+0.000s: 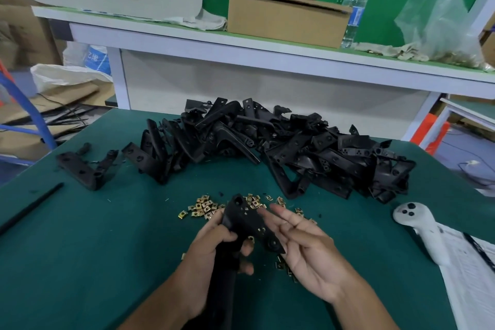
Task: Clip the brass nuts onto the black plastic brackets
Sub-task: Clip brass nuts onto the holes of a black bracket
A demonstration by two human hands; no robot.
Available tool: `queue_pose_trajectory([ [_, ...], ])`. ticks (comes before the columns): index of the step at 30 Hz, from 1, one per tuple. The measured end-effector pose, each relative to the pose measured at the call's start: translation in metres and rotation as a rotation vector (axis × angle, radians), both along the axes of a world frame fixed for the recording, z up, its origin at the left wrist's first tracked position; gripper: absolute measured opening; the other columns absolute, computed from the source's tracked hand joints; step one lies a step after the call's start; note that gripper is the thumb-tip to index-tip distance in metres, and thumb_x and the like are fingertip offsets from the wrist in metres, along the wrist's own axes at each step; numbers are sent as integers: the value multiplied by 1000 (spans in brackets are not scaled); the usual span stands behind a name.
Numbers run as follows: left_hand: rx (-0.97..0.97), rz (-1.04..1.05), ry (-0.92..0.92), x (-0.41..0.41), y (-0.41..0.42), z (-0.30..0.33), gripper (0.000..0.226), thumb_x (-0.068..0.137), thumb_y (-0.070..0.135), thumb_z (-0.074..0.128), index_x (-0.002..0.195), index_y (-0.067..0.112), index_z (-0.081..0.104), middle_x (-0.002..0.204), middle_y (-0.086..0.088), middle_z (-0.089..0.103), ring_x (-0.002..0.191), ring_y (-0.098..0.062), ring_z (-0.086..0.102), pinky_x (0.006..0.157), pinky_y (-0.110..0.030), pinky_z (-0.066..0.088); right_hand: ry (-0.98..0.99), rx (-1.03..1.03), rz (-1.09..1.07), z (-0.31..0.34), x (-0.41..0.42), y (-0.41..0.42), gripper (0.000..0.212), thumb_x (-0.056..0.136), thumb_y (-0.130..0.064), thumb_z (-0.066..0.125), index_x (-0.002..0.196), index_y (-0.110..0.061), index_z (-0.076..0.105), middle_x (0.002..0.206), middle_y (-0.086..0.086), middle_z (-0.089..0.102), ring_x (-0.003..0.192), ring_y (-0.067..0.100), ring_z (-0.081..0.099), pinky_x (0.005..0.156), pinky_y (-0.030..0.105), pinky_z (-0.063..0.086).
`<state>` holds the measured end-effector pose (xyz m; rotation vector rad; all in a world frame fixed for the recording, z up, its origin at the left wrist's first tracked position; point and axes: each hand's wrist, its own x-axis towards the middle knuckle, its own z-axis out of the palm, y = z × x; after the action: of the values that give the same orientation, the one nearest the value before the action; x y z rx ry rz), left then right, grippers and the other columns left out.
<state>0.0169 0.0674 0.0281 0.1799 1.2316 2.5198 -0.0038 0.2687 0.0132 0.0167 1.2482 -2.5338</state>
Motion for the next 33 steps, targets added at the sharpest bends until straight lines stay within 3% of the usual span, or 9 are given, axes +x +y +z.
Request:
queue_pose_trajectory([
  [5, -47, 25, -14, -2, -1, 2, 27, 78, 19, 60, 102, 7, 63, 74, -12, 57, 59, -21, 53, 48, -33, 51, 24, -32, 24, 1, -1, -2, 43, 98, -8, 54, 139, 2, 47, 138, 28, 58, 130, 32, 58, 97, 31, 55],
  [9, -69, 12, -22, -3, 0, 2, 28, 78, 22, 61, 103, 8, 61, 73, -11, 59, 56, -20, 53, 47, -32, 51, 20, 73, -92, 2, 1, -5, 26, 93, -17, 60, 115, -7, 68, 119, 21, 71, 105, 27, 71, 79, 27, 59],
  [14, -60, -2, -32, -3, 1, 2, 31, 77, 22, 62, 105, 7, 60, 73, -12, 57, 56, -22, 52, 46, -33, 51, 404, 734, -238, -1, 6, -10, 22, 100, -16, 59, 94, -28, 76, 84, -1, 76, 72, 9, 66, 63, 19, 52],
  [16, -56, -2, -22, -3, 0, 2, 31, 78, 22, 62, 105, 7, 59, 73, -11, 58, 57, -22, 52, 46, -32, 51, 673, 1096, -318, -5, 7, -9, 24, 96, -18, 66, 96, -41, 73, 85, -15, 73, 79, 3, 68, 68, 16, 50],
  [18, -62, 0, -12, -3, 0, 2, 30, 78, 23, 61, 104, 8, 60, 73, -9, 59, 56, -22, 52, 47, -31, 51, 761, 1276, -289, -11, 5, -7, 39, 92, -16, 71, 118, -45, 66, 110, -25, 68, 107, -2, 62, 88, 14, 47],
  [21, -38, 1, -15, -5, -3, 1, 14, 80, 20, 64, 93, 17, 68, 71, -9, 55, 57, -22, 51, 48, -30, 51, 734, 1554, -82, -20, 5, -3, 70, 91, -51, 66, 152, -43, 33, 151, -31, 30, 142, -9, 19, 117, 21, 19],
  [24, -26, -5, -67, -10, -11, -6, 8, 85, 28, 64, 89, 23, 68, 72, -6, 51, 58, -22, 52, 50, -29, 49, 760, 1716, 43, -24, 6, -5, 73, 86, -81, 40, 151, -46, 33, 154, -34, 22, 141, -7, 12, 115, 23, 11],
  [29, 78, -6, -188, -22, -24, -17, 37, 71, 35, 81, 89, 23, 50, 73, -2, 49, 54, -21, 53, 51, -25, 47, 780, 1711, -109, -14, 8, -13, 32, 95, -59, 53, 123, -44, 56, 109, -32, 43, 106, -1, 35, 94, 20, 31],
  [33, 89, -27, -190, -24, -25, -20, 42, 70, 38, 82, 91, 25, 48, 73, 0, 49, 55, -19, 54, 50, -24, 46, 747, 1723, -89, -14, 10, -18, 33, 100, -50, 50, 133, -46, 54, 109, -28, 44, 99, -3, 27, 93, 17, 28],
])
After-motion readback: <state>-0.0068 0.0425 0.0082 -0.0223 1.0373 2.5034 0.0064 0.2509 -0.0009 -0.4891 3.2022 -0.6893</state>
